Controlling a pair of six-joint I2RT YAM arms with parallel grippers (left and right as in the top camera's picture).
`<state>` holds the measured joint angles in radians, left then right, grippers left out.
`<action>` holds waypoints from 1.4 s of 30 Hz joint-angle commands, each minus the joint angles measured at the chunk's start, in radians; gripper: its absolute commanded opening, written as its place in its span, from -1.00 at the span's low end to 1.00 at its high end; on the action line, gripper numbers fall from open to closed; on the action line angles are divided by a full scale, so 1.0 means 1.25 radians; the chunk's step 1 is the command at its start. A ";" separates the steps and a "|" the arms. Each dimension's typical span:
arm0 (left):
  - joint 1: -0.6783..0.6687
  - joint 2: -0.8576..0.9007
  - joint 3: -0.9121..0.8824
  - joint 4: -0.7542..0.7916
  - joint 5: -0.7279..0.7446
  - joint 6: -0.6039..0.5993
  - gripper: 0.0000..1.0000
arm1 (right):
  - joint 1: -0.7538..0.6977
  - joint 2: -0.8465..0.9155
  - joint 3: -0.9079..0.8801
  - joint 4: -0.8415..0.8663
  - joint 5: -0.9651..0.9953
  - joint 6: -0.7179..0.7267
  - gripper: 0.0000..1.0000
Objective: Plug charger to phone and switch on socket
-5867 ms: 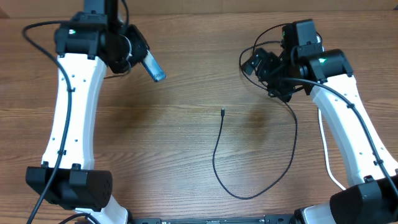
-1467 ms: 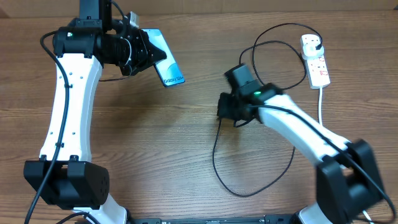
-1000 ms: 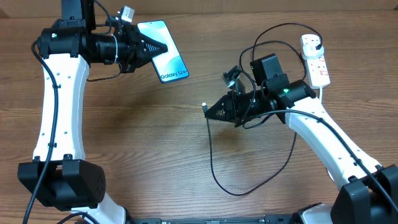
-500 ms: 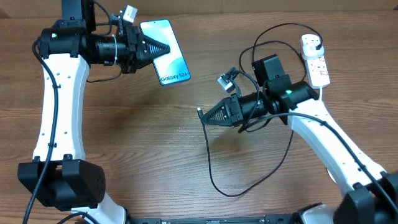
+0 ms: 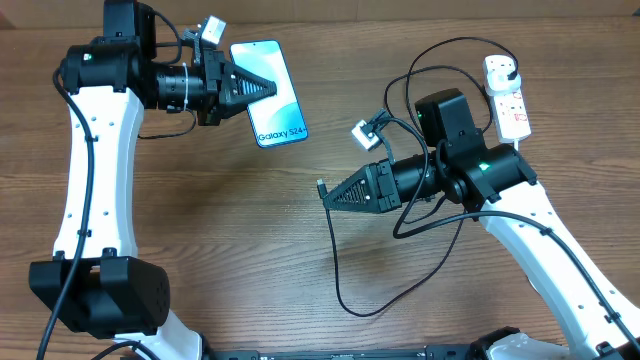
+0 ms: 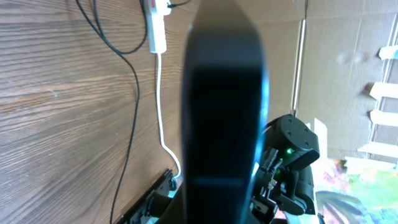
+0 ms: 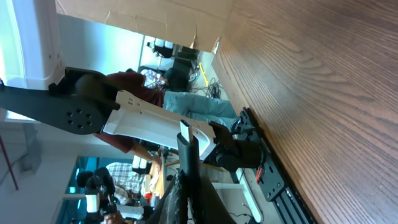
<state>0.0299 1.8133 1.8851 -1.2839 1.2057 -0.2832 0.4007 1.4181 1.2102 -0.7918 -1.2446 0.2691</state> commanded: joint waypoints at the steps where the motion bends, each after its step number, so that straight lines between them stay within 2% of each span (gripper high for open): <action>1: -0.028 -0.002 0.002 0.002 0.062 0.028 -0.92 | 0.005 -0.009 0.022 0.016 -0.012 0.034 -0.93; 15: -0.049 -0.002 0.002 0.007 0.056 0.029 -0.92 | 0.005 -0.009 0.022 0.060 -0.069 0.040 -0.93; 24: -0.067 -0.002 0.002 0.026 0.057 -0.001 -0.92 | 0.010 -0.009 0.022 0.110 -0.016 0.109 -0.93; 42: -0.072 -0.002 0.002 0.025 0.063 -0.041 -0.92 | 0.015 -0.009 0.022 0.171 -0.002 0.124 -0.93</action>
<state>-0.0528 1.8133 1.8847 -1.2572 1.2312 -0.3149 0.4141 1.4181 1.2102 -0.5880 -1.2514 0.4191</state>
